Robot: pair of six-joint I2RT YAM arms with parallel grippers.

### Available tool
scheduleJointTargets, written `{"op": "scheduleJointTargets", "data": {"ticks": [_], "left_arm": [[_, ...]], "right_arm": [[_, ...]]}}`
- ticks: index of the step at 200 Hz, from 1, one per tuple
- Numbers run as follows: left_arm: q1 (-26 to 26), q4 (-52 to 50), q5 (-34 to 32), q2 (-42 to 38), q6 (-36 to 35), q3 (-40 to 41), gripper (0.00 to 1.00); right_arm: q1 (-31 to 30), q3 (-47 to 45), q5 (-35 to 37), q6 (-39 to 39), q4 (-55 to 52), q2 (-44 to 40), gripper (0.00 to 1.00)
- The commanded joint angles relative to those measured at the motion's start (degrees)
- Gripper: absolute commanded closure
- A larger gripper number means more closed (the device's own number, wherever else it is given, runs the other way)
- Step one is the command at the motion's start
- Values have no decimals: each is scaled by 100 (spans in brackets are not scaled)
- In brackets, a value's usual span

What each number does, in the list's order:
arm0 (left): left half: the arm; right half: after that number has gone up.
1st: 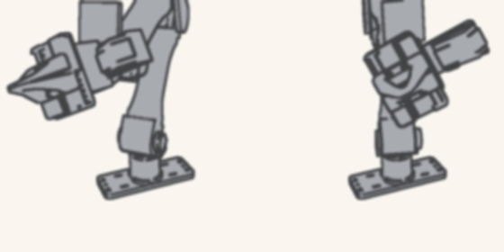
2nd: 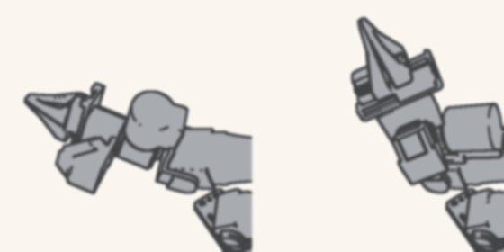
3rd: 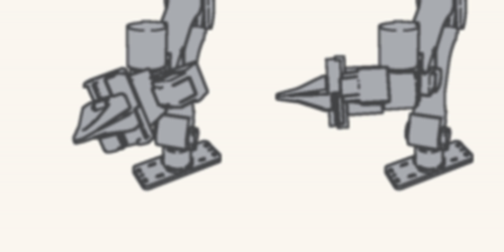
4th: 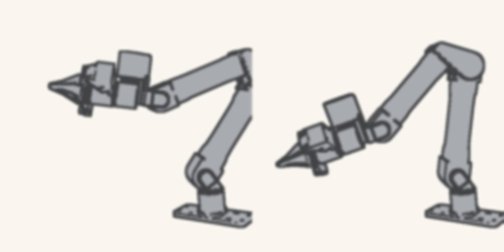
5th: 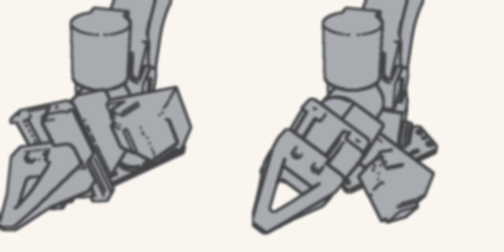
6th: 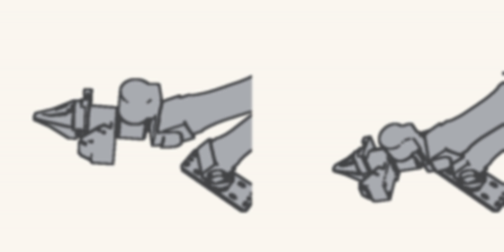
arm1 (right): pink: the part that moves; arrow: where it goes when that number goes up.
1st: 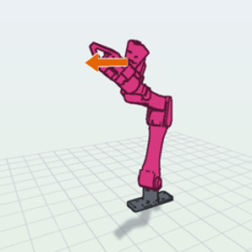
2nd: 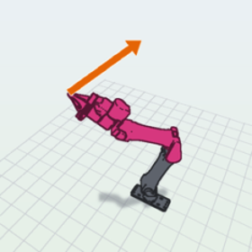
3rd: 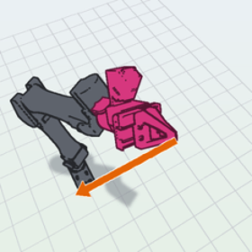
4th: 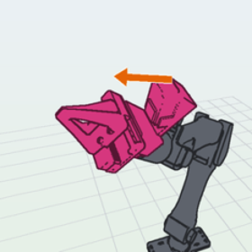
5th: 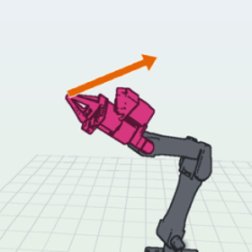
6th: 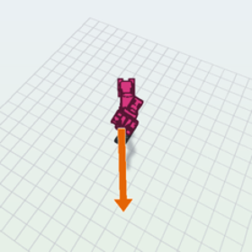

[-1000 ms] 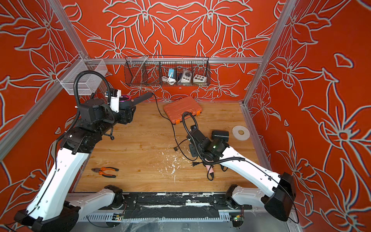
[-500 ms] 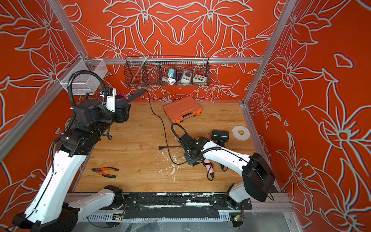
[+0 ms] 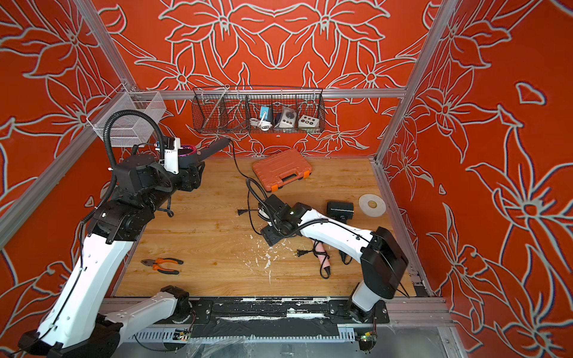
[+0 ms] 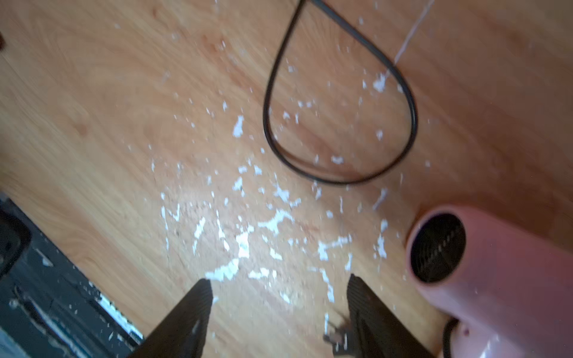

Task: Wrap the cord around the hair dryer
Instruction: Adjust the power cord, then wrap the power cord around the hair dryer.

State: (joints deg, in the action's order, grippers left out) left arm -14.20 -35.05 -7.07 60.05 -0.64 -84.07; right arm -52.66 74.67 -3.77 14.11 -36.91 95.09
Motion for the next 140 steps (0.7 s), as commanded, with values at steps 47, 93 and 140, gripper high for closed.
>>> {"op": "scheduleJointTargets", "data": {"ticks": [47, 93, 140], "left_arm": [[40, 369, 231, -144, 156, -82, 100], [44, 363, 187, -152, 64, -109, 100], [40, 361, 232, -134, 88, -83, 100]], "right_arm": [[-31, 1240, -1068, -1922, -684, 1425, 29], [-27, 828, -596, -2678, -752, 1468, 27], [-26, 775, -450, -3557, -190, 1614, 25]]}}
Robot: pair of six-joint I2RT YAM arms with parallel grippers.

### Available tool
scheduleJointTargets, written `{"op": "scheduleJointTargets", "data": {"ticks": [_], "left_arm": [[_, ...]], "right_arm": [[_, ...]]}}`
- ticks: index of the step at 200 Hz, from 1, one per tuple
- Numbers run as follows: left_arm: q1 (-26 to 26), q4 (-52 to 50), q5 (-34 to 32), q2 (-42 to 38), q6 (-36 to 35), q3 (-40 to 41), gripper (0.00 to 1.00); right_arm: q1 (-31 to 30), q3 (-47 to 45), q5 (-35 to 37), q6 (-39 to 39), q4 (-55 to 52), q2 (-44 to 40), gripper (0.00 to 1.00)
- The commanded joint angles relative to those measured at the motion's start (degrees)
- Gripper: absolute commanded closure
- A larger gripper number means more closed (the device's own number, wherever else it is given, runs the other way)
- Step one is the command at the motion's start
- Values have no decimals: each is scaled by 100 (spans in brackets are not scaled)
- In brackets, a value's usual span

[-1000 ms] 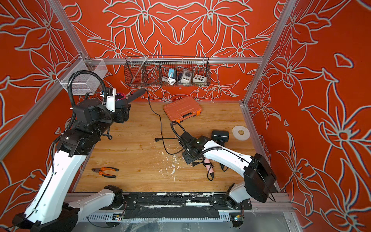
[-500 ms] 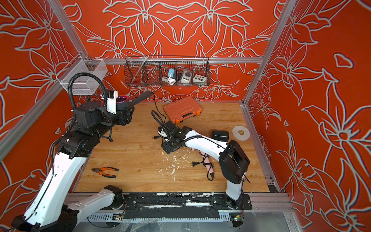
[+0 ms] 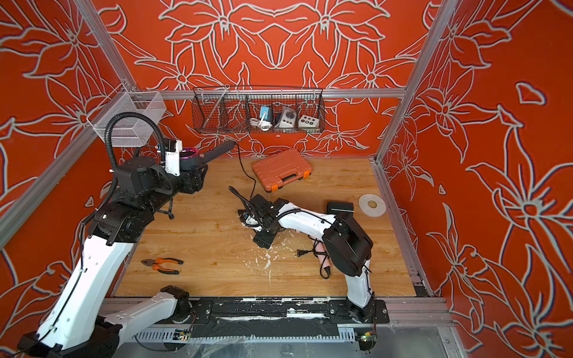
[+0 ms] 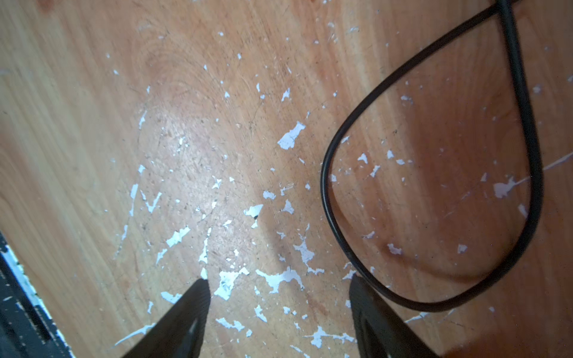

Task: Wrap the cord around the hair dryer
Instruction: Wrap the power cord around the hair dryer.

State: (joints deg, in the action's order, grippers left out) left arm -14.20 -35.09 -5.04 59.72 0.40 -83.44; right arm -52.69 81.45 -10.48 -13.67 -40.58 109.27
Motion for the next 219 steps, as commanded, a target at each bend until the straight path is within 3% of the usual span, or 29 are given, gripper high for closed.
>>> {"op": "scheduleJointTargets", "data": {"ticks": [1, 54, 134, 167, 201, 219], "left_arm": [[40, 369, 29, -101, -16, -146, 100], [44, 372, 58, -86, -5, -157, 100], [42, 407, 117, -62, 12, -129, 100], [40, 406, 106, -39, 3, -165, 100], [40, 413, 117, -20, 12, -173, 100], [40, 415, 126, 17, 21, -183, 100]], "right_arm": [[-23, 112, 226, -796, 175, 211, 25], [92, 873, 145, -1471, -756, 1100, 33], [214, 749, 1240, -1515, -755, 1283, 51], [210, 764, 1195, -1509, -758, 1343, 68], [206, 677, 1198, -1507, -771, 1332, 100], [201, 563, 1141, -1474, -674, 1099, 100]]}}
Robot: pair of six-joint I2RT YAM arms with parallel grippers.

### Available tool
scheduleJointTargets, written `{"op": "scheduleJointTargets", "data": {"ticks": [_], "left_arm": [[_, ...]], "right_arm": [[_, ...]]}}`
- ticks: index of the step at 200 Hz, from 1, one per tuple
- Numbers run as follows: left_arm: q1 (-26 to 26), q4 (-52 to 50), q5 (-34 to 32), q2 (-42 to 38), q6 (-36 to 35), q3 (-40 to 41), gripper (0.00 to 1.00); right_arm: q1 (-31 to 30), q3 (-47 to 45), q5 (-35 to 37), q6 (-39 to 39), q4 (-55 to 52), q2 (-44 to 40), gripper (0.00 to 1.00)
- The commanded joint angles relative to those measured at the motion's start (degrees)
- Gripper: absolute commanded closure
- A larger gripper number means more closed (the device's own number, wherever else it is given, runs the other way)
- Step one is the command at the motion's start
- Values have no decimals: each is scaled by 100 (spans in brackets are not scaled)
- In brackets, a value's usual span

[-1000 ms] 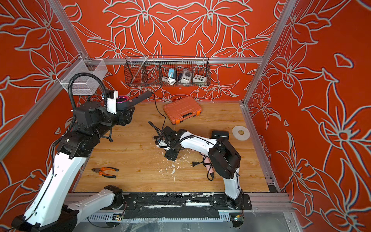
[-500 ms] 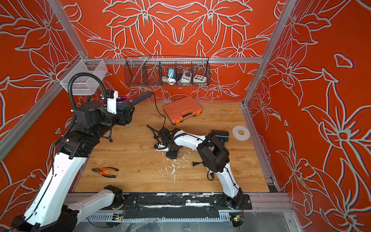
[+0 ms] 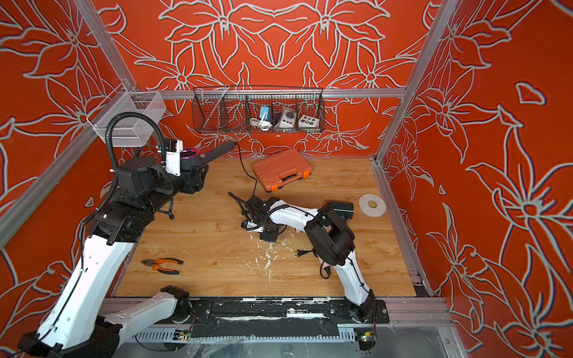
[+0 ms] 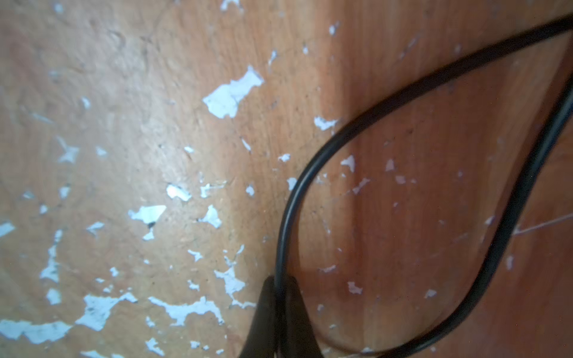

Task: Wrap the cord around the hair dryer
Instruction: Wrap the power cord around the hair dryer.

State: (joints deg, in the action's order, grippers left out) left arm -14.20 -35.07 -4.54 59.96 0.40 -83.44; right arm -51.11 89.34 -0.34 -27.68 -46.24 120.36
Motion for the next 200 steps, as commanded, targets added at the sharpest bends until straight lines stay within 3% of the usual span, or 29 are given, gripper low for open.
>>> {"op": "scheduleJointTargets", "data": {"ticks": [1, 59, 107, 147, 170, 200], "left_arm": [[40, 413, 76, -5, 21, -182, 100], [40, 343, -8, 250, -123, -219, 100], [79, 348, -49, 453, -166, -218, 100], [110, 256, 163, 648, -58, -329, 100], [110, 219, 122, 686, -108, -289, 100], [145, 205, 150, 728, 20, -234, 100]], "right_arm": [[46, -229, 115, -67, -110, -28, 100], [50, -671, -980, -18, -183, -2191, 100], [52, -685, -1241, 90, -246, -4010, 100], [182, -458, -947, 191, 116, -4940, 100], [580, -443, -1279, 536, 598, -5372, 100], [646, -225, -787, 649, 555, -5305, 100]]}}
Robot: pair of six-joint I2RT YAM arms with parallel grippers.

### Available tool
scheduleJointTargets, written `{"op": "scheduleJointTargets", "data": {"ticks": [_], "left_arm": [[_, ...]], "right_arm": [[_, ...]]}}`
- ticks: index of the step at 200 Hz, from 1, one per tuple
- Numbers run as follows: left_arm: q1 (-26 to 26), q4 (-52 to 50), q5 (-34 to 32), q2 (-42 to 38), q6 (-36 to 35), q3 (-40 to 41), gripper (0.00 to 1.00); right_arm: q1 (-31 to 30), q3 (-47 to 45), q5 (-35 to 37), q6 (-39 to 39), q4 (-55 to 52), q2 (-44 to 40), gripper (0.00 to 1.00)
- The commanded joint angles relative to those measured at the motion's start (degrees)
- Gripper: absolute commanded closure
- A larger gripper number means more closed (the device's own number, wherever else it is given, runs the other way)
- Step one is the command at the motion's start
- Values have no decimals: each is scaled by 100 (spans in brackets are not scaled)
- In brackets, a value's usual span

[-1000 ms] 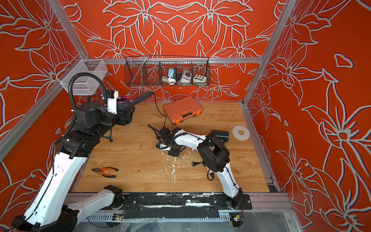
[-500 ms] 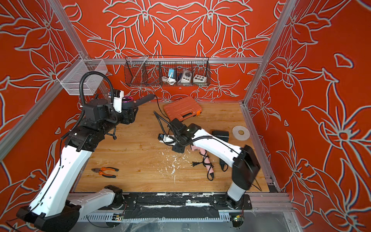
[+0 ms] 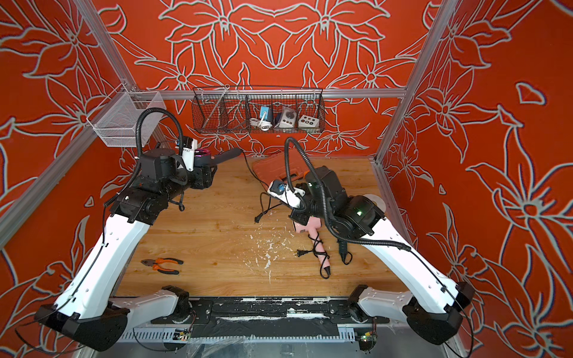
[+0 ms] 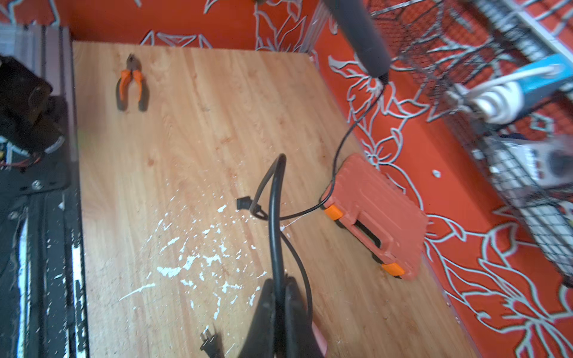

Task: Wrap the cord around the hair dryer
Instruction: Wrap the power cord around the hair dryer.

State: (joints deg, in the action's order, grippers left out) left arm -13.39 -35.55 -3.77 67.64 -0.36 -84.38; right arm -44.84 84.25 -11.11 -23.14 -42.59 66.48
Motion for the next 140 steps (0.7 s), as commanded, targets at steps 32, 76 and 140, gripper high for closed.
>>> {"op": "scheduleJointTargets", "data": {"ticks": [32, 76, 140], "left_arm": [[86, 405, 302, -216, 328, -505, 100], [86, 217, -303, -260, -207, -1505, 100], [86, 164, -775, -207, -389, -1476, 100]], "right_arm": [[115, -34, 875, 530, -264, 576, 100], [958, -923, 1474, 1963, -16, 307, 100], [1651, -1197, 4196, 1531, 506, -631, 100]]}}
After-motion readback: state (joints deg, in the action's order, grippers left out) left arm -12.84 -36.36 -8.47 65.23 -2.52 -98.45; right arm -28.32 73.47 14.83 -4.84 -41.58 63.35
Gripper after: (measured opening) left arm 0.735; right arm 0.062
